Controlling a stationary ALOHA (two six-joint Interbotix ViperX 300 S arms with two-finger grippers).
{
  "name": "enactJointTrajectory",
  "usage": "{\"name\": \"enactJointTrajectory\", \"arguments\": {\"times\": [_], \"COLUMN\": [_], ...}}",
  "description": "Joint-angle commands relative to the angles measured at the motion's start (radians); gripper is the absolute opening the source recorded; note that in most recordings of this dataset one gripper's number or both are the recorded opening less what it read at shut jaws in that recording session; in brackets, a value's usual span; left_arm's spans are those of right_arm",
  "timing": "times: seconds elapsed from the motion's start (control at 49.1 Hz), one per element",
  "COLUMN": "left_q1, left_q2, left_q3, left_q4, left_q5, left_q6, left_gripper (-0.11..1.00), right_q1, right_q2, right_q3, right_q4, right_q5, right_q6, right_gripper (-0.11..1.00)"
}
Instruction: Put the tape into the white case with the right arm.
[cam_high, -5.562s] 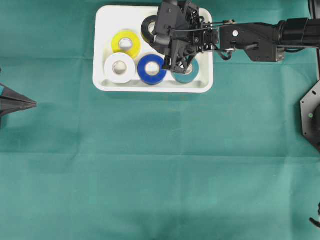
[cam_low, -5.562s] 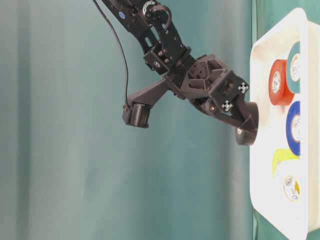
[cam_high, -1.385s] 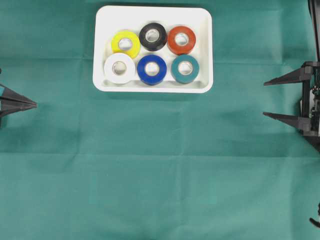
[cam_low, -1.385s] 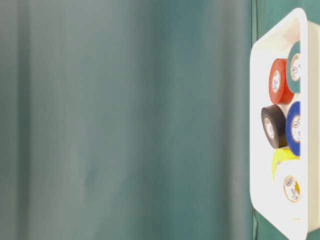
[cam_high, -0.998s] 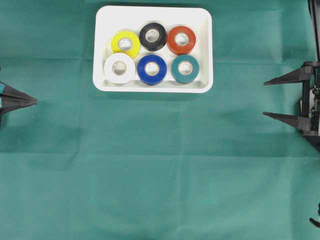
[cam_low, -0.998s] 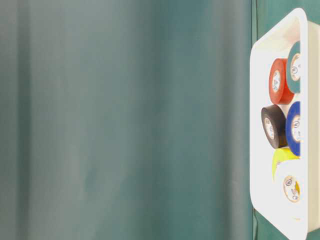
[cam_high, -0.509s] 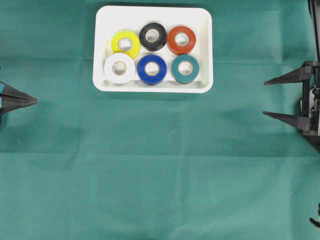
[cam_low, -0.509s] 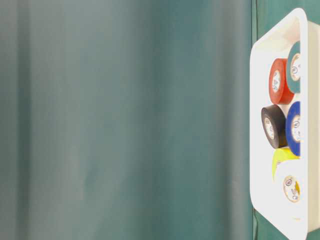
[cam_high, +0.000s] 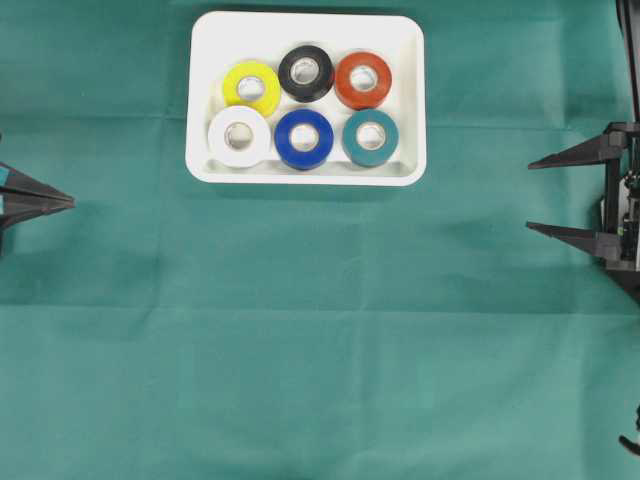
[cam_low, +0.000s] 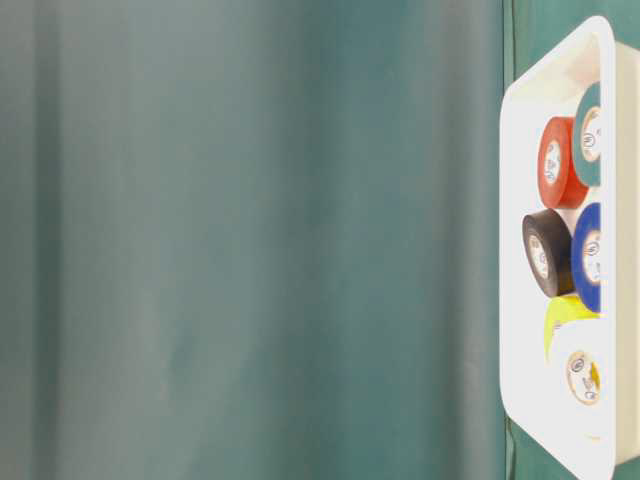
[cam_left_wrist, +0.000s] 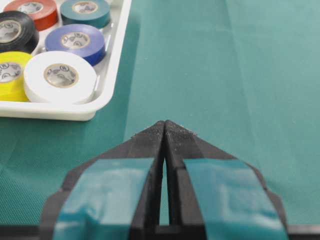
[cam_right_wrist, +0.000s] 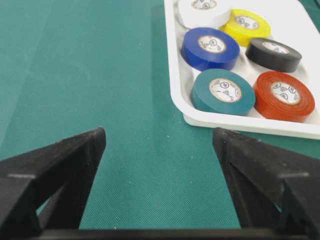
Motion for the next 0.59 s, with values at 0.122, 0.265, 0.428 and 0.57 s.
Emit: {"name": "enactJointTrajectory", "arguments": {"times": [0.122, 0.265, 0.428, 0.57], "left_q1": [0.003, 0.003, 0.003, 0.003], "left_q2": [0.008, 0.008, 0.008, 0.008], "left_q3": [0.008, 0.008, 0.008, 0.008], "left_q4": [0.000, -0.002, -0.002, -0.002], "left_q5": [-0.003, -0.003, -0.003, -0.003], "left_q6": [0.002, 0.000, 0.000, 0.000], "left_gripper": [0.00, 0.00, 0.00, 0.00], "right_q1": [0.002, 0.002, 0.002, 0.002], "right_q2": [0.006, 0.006, 0.006, 0.006], "right_q3": [0.015, 0.018, 0.018, 0.018], "right_q4": [-0.003, -0.003, -0.003, -0.003], "right_q5": [-0.005, -0.009, -0.009, -0.009], "right_q6": [0.003, 0.003, 0.003, 0.003], "right_gripper": [0.70, 0.70, 0.70, 0.70]}}
